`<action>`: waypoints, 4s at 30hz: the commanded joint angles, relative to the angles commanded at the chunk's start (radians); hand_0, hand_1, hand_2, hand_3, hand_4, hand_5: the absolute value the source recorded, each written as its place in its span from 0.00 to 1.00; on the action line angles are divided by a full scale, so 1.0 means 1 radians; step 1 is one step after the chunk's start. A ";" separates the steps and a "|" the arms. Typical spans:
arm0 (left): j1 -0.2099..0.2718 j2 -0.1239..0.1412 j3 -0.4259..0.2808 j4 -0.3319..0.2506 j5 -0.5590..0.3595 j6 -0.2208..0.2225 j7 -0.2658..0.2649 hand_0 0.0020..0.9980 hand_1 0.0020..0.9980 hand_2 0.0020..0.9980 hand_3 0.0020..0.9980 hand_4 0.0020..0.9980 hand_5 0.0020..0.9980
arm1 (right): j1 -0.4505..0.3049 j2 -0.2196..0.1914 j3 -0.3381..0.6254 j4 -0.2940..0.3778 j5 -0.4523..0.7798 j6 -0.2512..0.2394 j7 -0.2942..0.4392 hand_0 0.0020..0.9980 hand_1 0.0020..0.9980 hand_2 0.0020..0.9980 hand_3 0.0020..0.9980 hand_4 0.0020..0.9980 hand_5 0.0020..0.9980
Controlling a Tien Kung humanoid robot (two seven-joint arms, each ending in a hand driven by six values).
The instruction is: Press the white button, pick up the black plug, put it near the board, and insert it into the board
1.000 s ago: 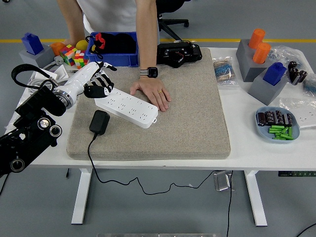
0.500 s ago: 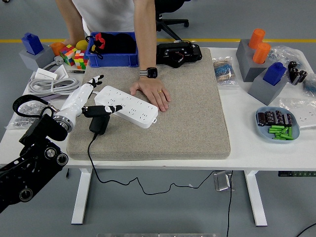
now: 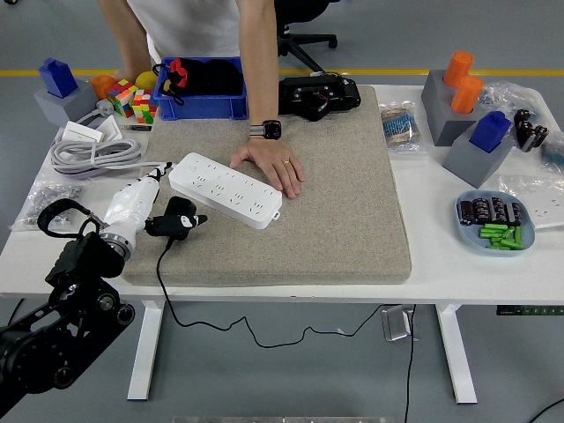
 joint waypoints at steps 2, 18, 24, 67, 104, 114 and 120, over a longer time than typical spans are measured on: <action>0.004 -0.001 0.001 0.010 0.002 0.005 0.008 0.85 0.93 0.95 1.00 1.00 0.49 | 0.000 0.000 -0.003 0.001 0.001 0.000 0.000 0.78 0.68 0.66 0.62 0.67 0.44; -0.010 -0.001 0.033 0.060 -0.051 0.012 0.005 0.65 0.72 0.70 0.91 1.00 0.43 | 0.003 -0.002 -0.012 0.001 0.004 0.000 0.000 0.78 0.68 0.66 0.62 0.67 0.44; -0.016 -0.002 0.050 0.070 -0.061 0.008 0.015 0.52 0.68 0.65 0.87 0.99 0.38 | 0.001 -0.004 -0.014 0.002 0.004 0.000 0.000 0.78 0.68 0.66 0.62 0.67 0.44; -0.033 -0.010 0.064 0.105 -0.135 0.084 -0.081 0.17 0.29 0.35 0.60 0.53 0.00 | -0.001 0.001 -0.008 0.002 0.004 -0.002 0.003 0.78 0.68 0.66 0.62 0.67 0.44; -0.032 -0.009 0.051 0.110 -0.272 0.046 -0.090 0.15 0.28 0.34 0.57 0.48 0.00 | -0.002 0.002 -0.008 0.002 0.007 -0.003 0.006 0.78 0.68 0.66 0.61 0.67 0.44; -0.032 -0.009 0.048 0.110 -0.248 0.018 -0.068 0.15 0.29 0.36 0.57 0.56 0.04 | -0.002 0.002 -0.008 0.002 0.007 -0.004 0.006 0.78 0.68 0.66 0.61 0.67 0.44; -0.033 -0.008 0.048 0.108 -0.226 -0.023 -0.025 0.23 0.45 0.43 0.66 0.76 0.19 | -0.002 0.002 -0.006 0.002 0.007 -0.004 0.007 0.78 0.68 0.66 0.61 0.67 0.43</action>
